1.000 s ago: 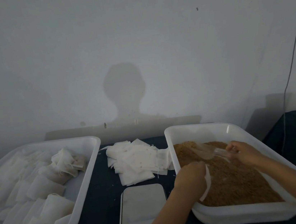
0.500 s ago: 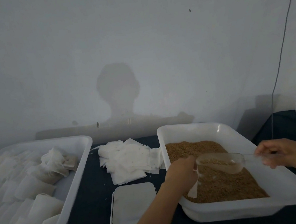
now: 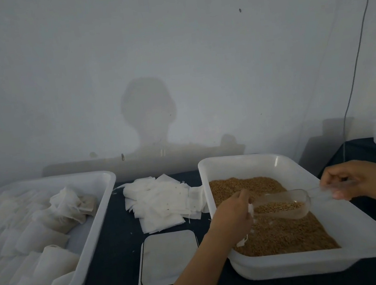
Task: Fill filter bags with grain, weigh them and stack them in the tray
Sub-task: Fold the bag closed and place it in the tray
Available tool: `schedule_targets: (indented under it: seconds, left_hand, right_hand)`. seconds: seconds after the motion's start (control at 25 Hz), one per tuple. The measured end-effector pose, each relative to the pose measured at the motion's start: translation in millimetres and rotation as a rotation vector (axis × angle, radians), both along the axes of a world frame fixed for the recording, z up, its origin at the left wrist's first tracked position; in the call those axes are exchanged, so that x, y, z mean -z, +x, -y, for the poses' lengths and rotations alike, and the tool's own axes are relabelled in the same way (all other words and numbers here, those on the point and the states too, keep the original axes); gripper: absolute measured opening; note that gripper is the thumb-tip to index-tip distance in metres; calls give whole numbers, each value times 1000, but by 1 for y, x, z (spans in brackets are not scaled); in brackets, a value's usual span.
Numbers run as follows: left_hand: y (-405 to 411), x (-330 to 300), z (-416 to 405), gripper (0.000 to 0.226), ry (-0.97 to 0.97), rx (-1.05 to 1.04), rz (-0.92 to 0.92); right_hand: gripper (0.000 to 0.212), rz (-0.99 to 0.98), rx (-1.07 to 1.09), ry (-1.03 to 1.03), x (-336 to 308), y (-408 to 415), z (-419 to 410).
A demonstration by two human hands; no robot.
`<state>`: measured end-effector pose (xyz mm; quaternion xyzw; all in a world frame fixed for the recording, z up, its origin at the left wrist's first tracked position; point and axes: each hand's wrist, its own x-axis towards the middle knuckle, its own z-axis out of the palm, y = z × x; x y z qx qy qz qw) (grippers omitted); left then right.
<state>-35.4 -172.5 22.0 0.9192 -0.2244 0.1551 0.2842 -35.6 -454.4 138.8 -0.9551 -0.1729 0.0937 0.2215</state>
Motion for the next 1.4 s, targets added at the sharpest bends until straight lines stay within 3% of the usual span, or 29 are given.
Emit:
schedule_targets:
  seconds: [0.2,0.56,1.4]
  left_hand:
    - [2,2,0,22,-80,4,11]
    - [6,5,-3,5,-244,-64,-48]
    - [6,7,-3,4,-219,-73,-86]
  right_hand:
    - [25,12,-21,-90,-10,3,-6]
    - [12,15,-79,-221,-36,15,-30]
    - [23,44,-74,-170,-32,19,-19]
